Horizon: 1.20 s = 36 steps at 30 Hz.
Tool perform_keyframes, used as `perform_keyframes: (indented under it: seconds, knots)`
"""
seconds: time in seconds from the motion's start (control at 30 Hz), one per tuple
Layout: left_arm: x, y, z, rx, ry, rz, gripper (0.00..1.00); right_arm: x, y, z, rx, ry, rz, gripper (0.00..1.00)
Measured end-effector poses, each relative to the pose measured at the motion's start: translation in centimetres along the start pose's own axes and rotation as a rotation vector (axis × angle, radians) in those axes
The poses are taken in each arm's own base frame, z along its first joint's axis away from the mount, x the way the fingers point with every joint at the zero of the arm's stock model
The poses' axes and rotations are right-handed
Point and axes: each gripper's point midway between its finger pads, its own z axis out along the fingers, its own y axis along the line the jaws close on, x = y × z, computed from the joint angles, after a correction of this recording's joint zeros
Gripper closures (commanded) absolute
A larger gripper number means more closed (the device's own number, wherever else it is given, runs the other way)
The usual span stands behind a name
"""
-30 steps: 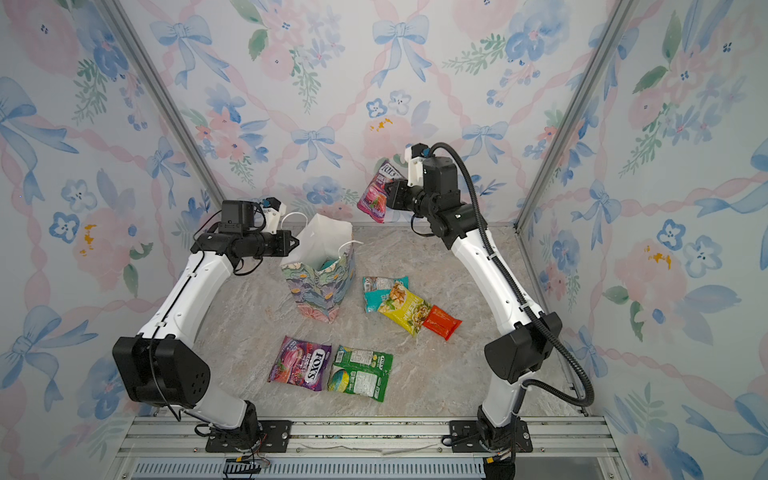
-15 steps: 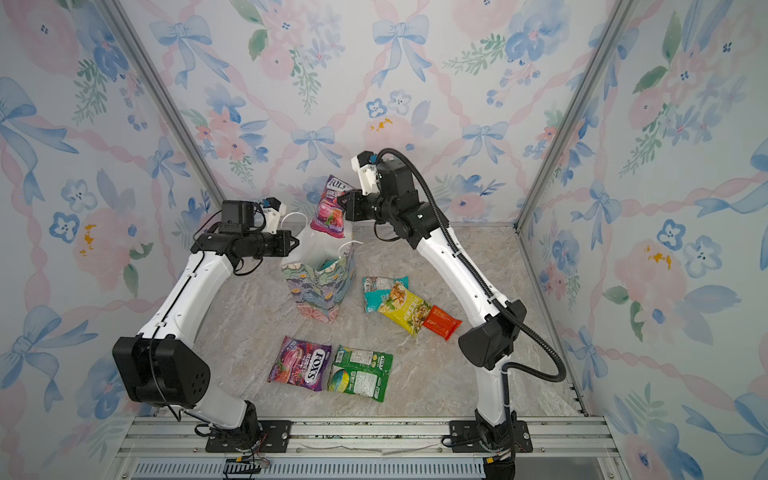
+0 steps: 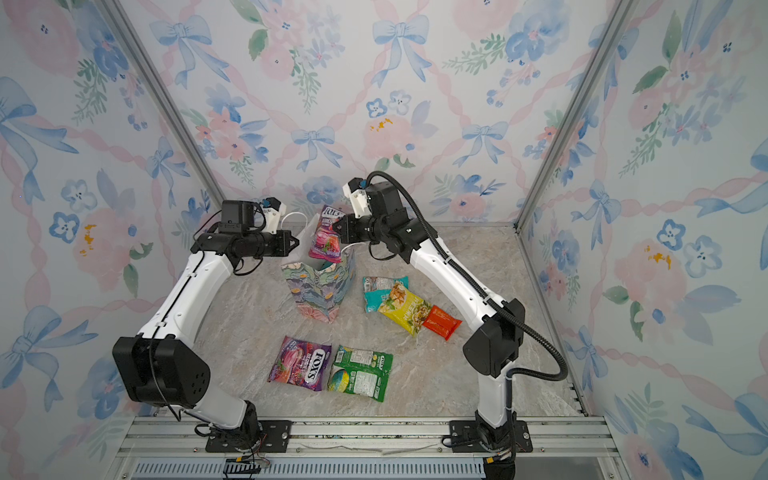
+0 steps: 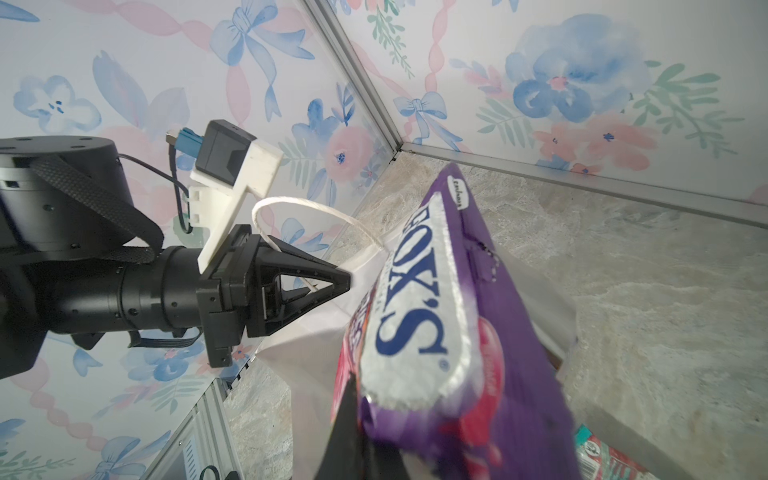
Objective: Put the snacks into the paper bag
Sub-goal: 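Lower the purple FOX'S bag into the paper bag and open the right gripper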
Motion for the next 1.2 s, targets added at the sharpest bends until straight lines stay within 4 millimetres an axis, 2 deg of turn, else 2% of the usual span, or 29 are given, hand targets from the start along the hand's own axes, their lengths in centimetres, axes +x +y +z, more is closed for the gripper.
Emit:
perform_keyframes:
  seconds: [0.3,0.47,0.8,1.07,1.1,1.17,1.2]
  knots:
    - [0.0,0.0,0.0,0.000,0.000,0.000,1.00,-0.3,1.5,0.1,-0.054,-0.015,0.015,1.00]
    - [0.0,0.0,0.0,0.000,0.000,0.000,1.00,-0.2,2.0,1.0,-0.077,-0.007,0.020,1.00]
    - [0.0,0.0,0.0,0.000,0.000,0.000,1.00,1.0,0.6,3.7,-0.068,0.030,0.041,1.00]
    - [0.0,0.0,0.0,0.000,0.000,0.000,1.00,1.2,0.4,3.9,-0.064,0.036,0.044,1.00]
    - [0.0,0.0,0.0,0.000,0.000,0.000,1.00,1.2,0.4,3.9,-0.064,0.037,0.045,0.97]
    - [0.0,0.0,0.0,0.000,0.000,0.000,1.00,1.3,0.4,3.9,-0.063,0.038,0.046,0.83]
    - [0.0,0.0,0.0,0.000,0.000,0.000,1.00,1.3,0.3,4.0,-0.063,0.039,0.045,0.69]
